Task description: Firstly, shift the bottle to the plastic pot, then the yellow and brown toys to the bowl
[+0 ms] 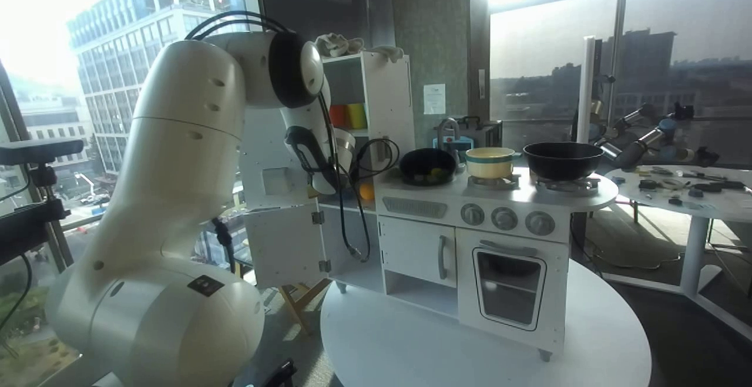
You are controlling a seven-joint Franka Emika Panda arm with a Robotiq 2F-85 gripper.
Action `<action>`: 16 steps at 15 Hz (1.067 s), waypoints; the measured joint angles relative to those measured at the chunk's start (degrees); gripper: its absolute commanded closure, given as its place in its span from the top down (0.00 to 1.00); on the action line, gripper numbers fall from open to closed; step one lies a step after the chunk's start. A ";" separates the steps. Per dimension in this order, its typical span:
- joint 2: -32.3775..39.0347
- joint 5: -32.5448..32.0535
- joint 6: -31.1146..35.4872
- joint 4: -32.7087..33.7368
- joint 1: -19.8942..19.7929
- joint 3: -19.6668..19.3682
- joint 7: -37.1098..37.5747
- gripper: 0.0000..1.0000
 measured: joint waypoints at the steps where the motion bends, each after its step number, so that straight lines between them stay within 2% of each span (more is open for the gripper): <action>1: 0.04 -1.03 -0.36 0.43 0.00 -0.10 0.93 1.00; 3: 0.08 -2.55 -0.59 0.83 0.02 -0.11 2.47 1.00; 4: 0.09 -3.16 -0.60 0.94 0.03 -0.11 3.15 0.75; 6: 0.12 -3.76 -0.60 1.05 0.03 -0.11 3.83 0.66; 9: 0.15 -4.22 -0.60 1.15 0.05 -0.08 4.40 0.42; 10: 0.15 -4.49 -0.60 1.24 0.07 -0.07 4.71 0.38; 16: -0.11 -4.87 -1.28 1.05 0.08 0.02 6.76 0.38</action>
